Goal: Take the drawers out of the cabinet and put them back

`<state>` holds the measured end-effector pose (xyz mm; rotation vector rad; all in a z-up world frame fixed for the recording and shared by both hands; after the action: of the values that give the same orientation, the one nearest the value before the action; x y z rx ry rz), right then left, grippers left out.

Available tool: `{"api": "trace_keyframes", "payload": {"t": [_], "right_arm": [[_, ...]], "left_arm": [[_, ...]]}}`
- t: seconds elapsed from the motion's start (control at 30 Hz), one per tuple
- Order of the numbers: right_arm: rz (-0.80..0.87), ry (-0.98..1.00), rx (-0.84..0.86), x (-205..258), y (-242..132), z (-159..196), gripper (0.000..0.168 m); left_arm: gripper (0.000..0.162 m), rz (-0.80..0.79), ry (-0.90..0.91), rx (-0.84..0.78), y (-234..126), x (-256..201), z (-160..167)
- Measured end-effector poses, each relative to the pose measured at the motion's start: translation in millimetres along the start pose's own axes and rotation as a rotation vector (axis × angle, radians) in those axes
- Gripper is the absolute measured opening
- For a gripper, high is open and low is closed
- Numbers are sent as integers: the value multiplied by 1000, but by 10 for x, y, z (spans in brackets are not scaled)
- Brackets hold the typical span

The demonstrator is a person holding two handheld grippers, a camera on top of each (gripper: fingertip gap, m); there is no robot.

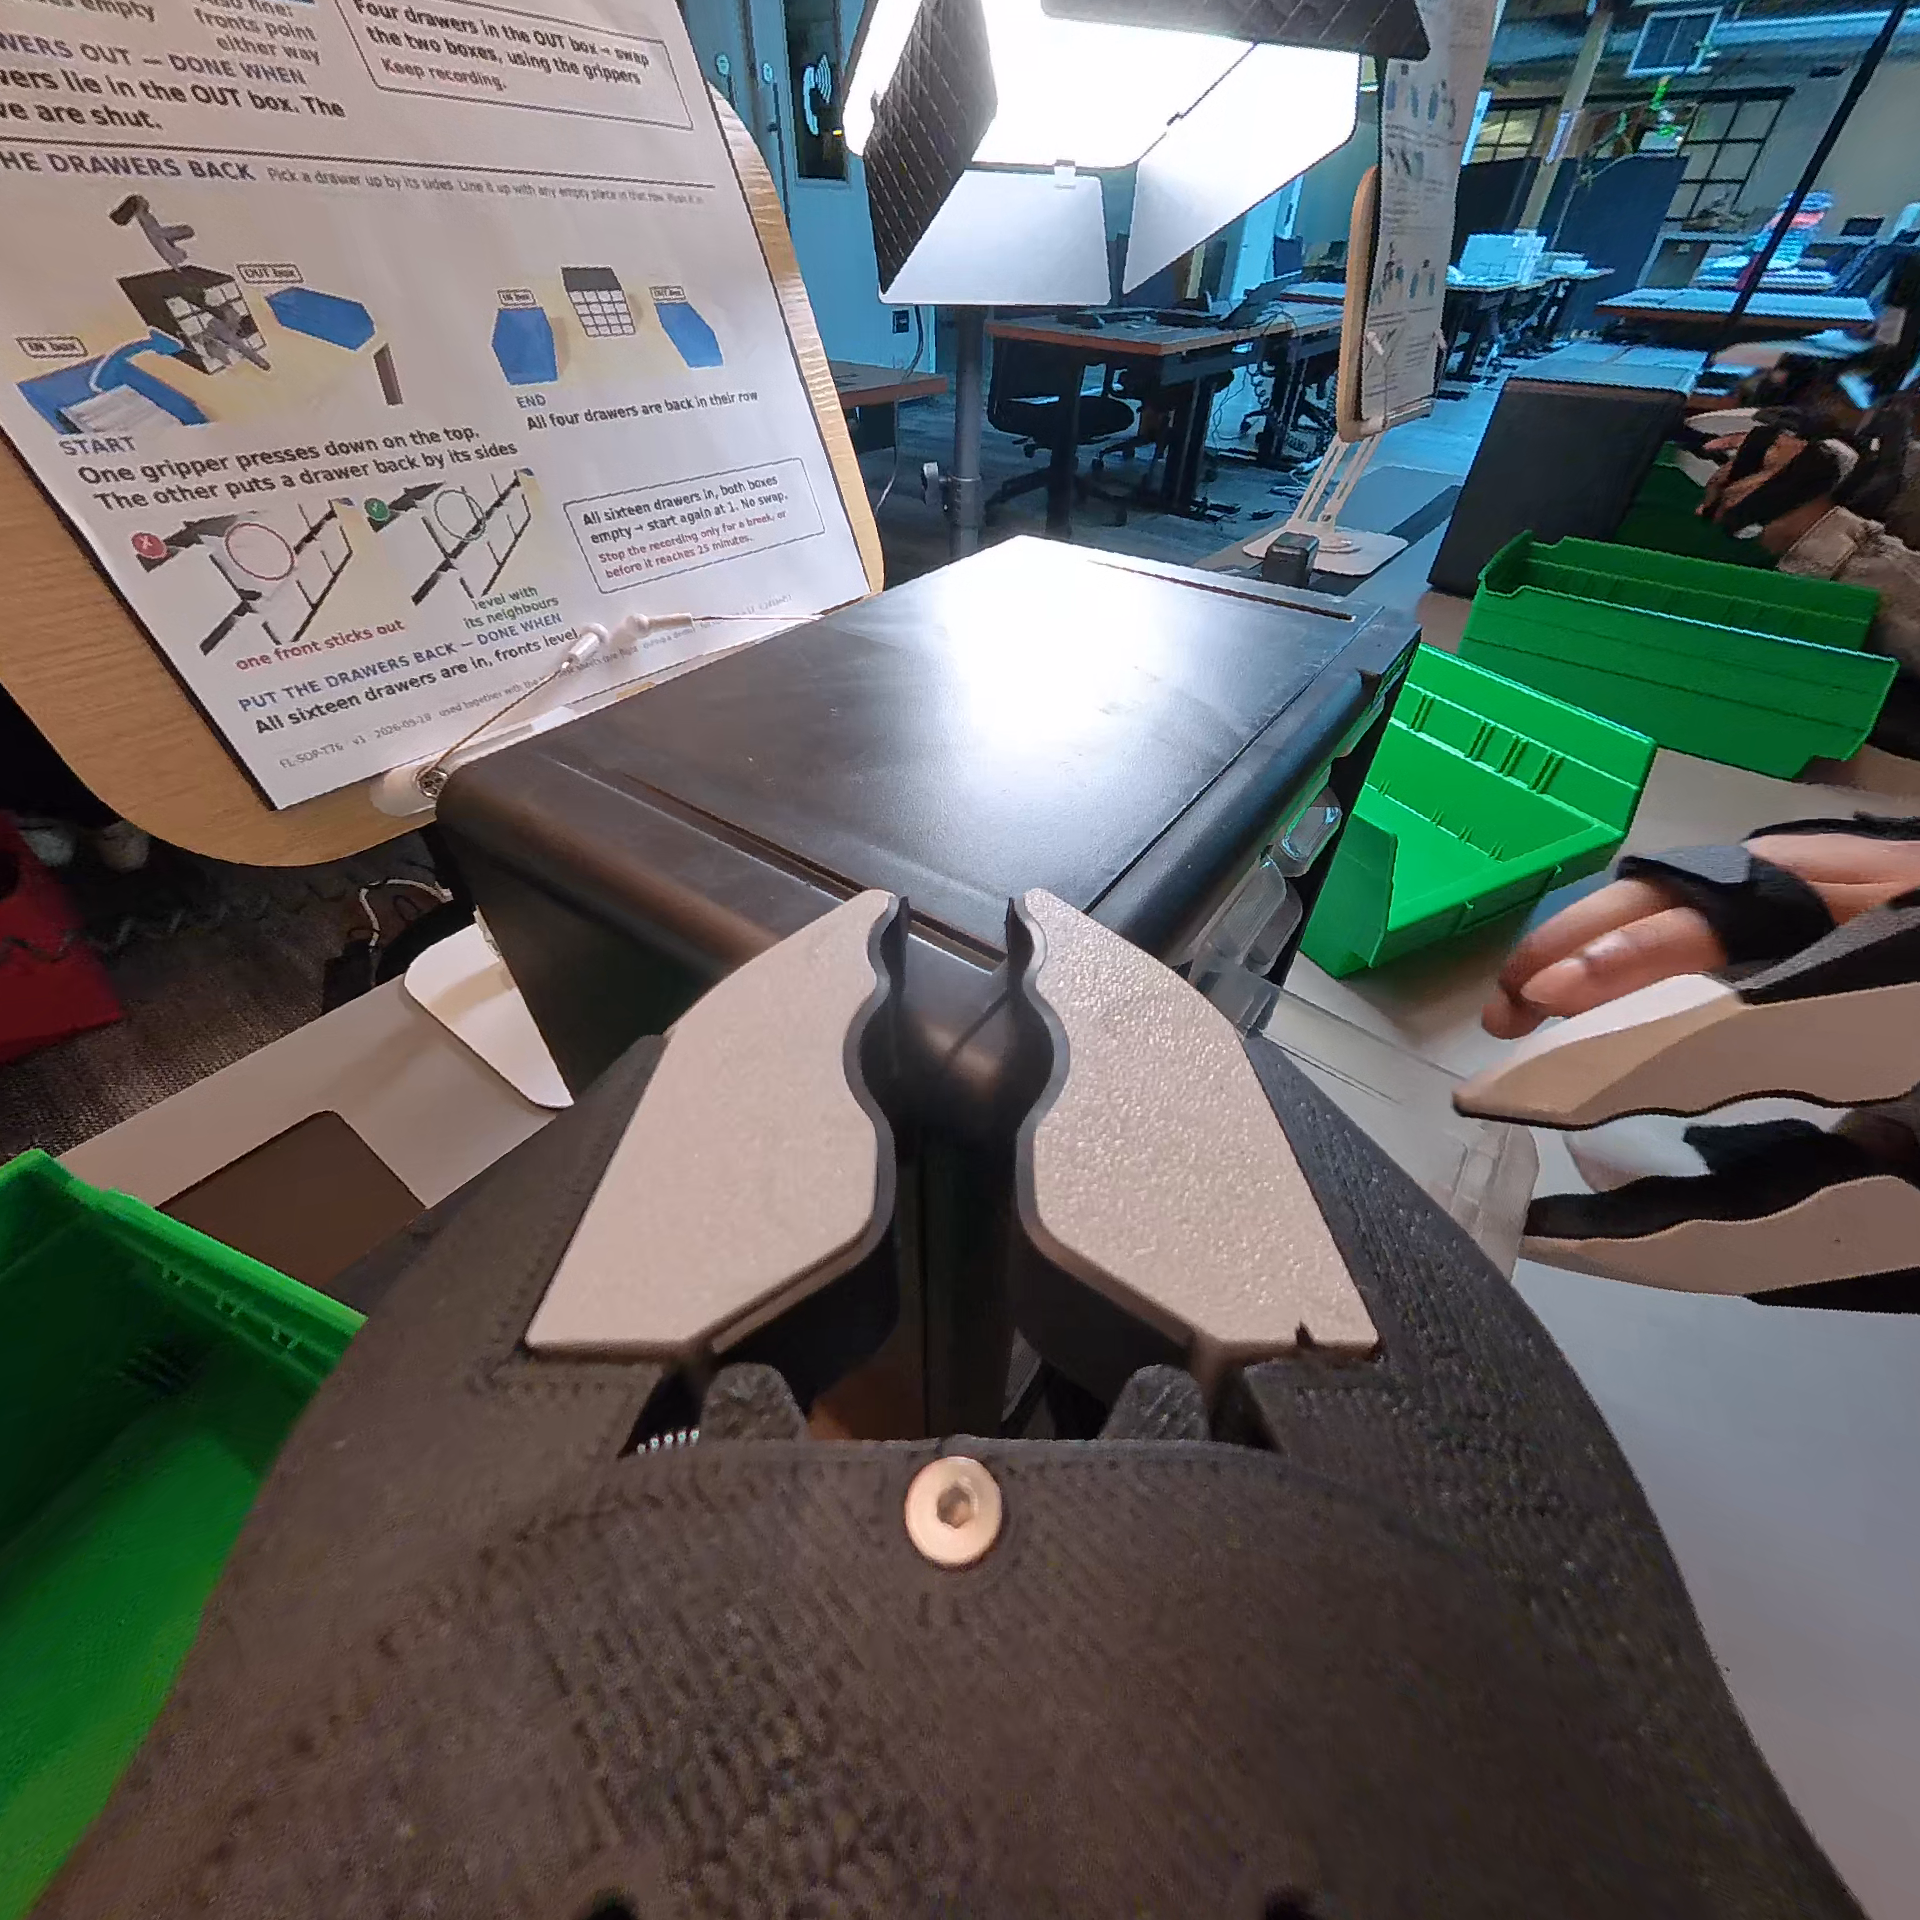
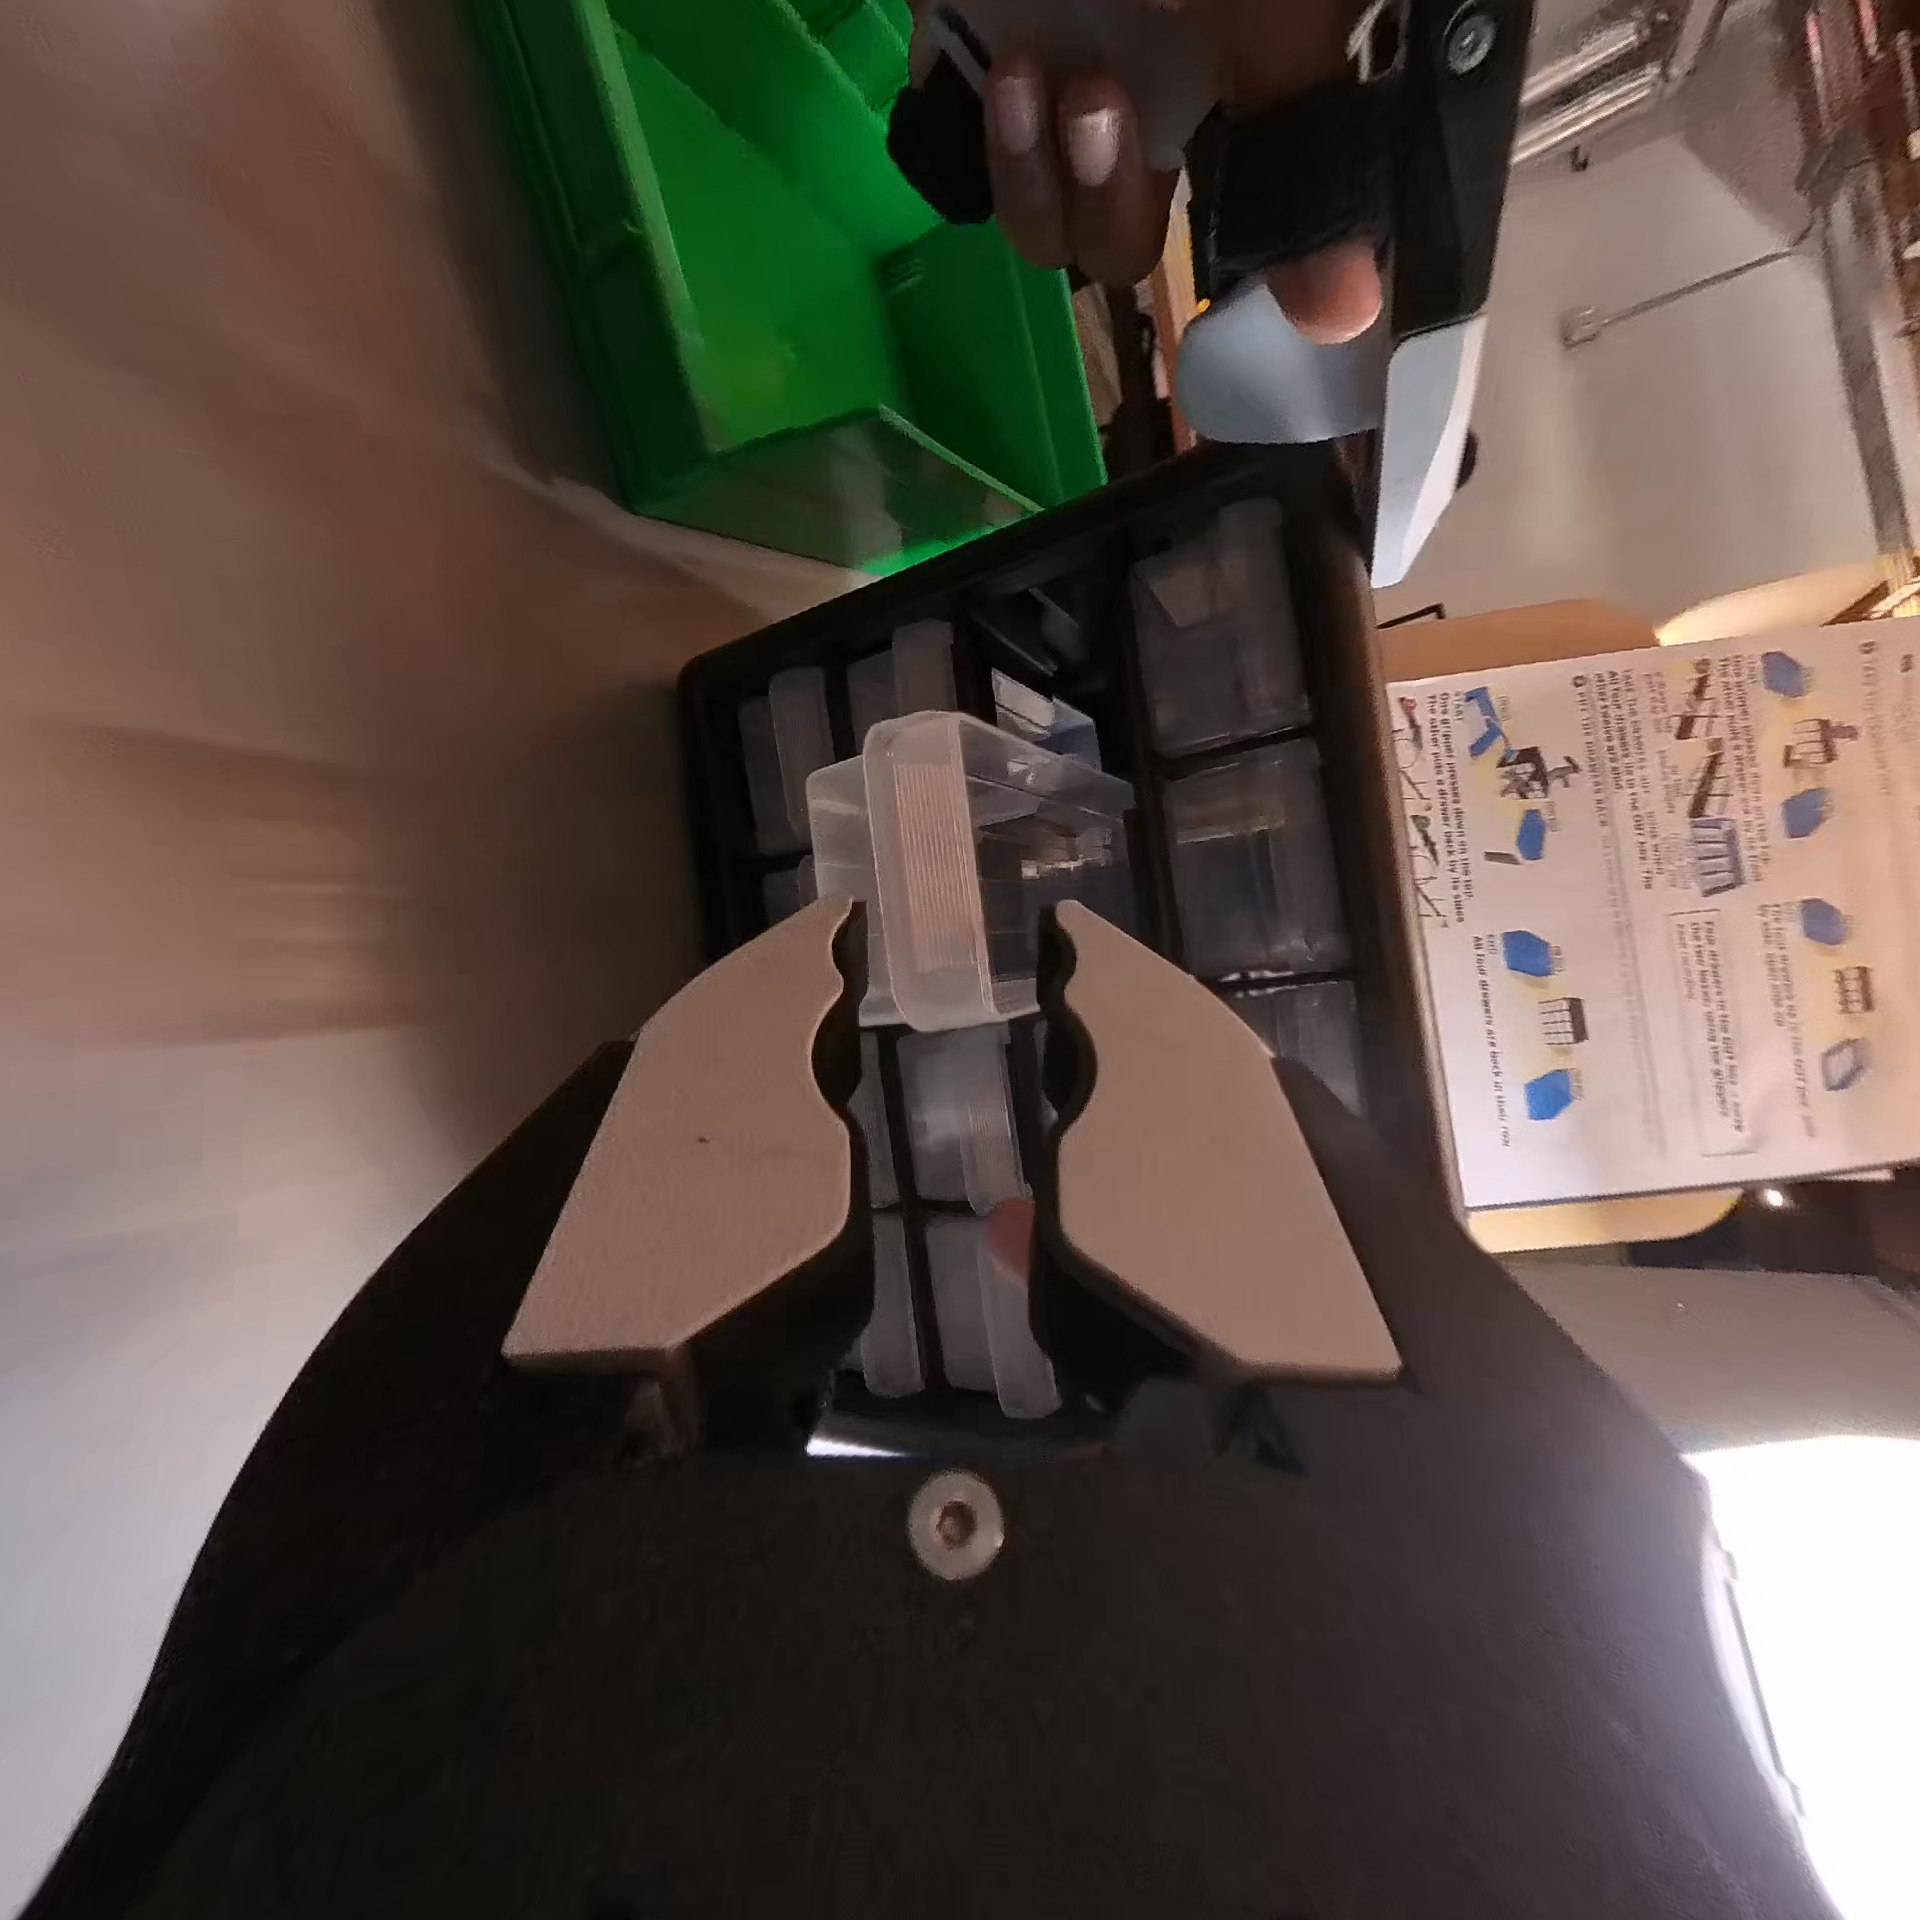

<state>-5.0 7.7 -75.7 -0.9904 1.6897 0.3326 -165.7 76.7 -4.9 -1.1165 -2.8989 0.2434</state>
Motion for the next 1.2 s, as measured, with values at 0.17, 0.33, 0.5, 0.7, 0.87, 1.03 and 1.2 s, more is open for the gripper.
{"api": "trace_keyframes", "payload": {"t": [0.17, 0.33, 0.5, 0.7, 0.87, 1.03, 1.2], "right_arm": [[-80, 15, 5, 29, 115, 2, 21], [-222, 64, -76, 27, -97, -118, 19], [-382, 279, -202, -133, -495, -319, 19], [-525, 813, -352, -597, -918, -293, 18], [-321, 1026, -255, -1040, -1216, 194, 17], [-49, 1077, -28, -1388, -1443, 859, 14], [124, 1002, 297, -1405, -1148, 1802, 6]], "left_arm": [[18, -4, 10, 6, -1, -8, -2], [18, 1, 12, 3, -1, -1, -1], [18, -1, 12, 2, 0, -4, -2], [17, -5, 12, -1, 0, -7, -1], [17, -3, 21, -3, 1, -7, -1], [17, -2, 25, -2, 5, -5, -1], [16, -7, 24, -2, 5, -8, -1]]}}
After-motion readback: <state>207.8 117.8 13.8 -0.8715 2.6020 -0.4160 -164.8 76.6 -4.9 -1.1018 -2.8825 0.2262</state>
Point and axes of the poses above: each gripper's, where its closed fingertips meet, y out along the fingers, z out of its underside, x = y × z across the jaws, the point moved 5 cm from there along -y, back along the fingers, and after that the axes turned 4 degrees about z, right-handed, at the moved point
